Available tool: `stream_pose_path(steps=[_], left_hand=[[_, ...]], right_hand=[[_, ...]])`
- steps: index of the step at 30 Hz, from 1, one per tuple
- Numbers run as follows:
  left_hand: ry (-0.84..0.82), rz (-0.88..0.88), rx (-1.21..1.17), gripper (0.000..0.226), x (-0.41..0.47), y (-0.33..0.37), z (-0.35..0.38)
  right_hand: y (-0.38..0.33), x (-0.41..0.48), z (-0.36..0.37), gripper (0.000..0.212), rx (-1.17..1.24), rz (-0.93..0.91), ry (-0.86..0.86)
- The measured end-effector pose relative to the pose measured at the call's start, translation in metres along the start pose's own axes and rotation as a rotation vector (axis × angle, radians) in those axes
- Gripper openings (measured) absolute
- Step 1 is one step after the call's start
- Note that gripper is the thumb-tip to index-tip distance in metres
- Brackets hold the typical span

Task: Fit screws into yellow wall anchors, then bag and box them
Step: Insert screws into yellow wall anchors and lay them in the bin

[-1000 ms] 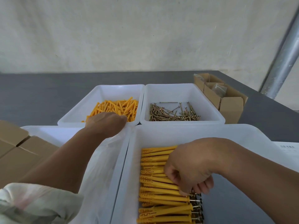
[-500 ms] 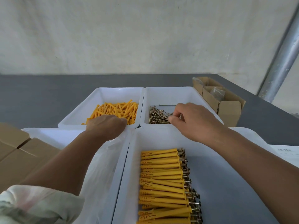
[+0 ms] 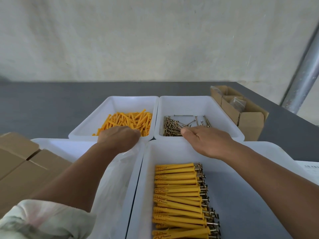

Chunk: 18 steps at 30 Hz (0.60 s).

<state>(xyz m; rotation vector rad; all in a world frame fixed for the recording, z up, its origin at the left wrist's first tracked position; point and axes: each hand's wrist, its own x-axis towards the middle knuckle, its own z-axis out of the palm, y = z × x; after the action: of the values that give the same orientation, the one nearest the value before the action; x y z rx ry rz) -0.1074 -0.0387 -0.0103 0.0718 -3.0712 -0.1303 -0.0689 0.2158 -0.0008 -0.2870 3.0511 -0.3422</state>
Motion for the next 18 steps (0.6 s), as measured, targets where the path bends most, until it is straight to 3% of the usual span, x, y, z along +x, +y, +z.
stream_pose_path(steps=[10, 13, 18], left_hand=[[0.028, -0.112, -0.179, 0.034, 0.014, 0.001, -0.011], [0.113, -0.235, -0.352, 0.033, 0.027, -0.003, -0.015], [0.04, -0.419, -0.395, 0.053, 0.05, -0.014, -0.015]], right_hand=[[0.01, -0.004, -0.009, 0.045, 0.685, 0.077, 0.381], [0.01, -0.004, -0.009, 0.046, 0.75, 0.083, 0.405], [0.009, -0.004, -0.007, 0.044, 0.745, 0.1, 0.412]])
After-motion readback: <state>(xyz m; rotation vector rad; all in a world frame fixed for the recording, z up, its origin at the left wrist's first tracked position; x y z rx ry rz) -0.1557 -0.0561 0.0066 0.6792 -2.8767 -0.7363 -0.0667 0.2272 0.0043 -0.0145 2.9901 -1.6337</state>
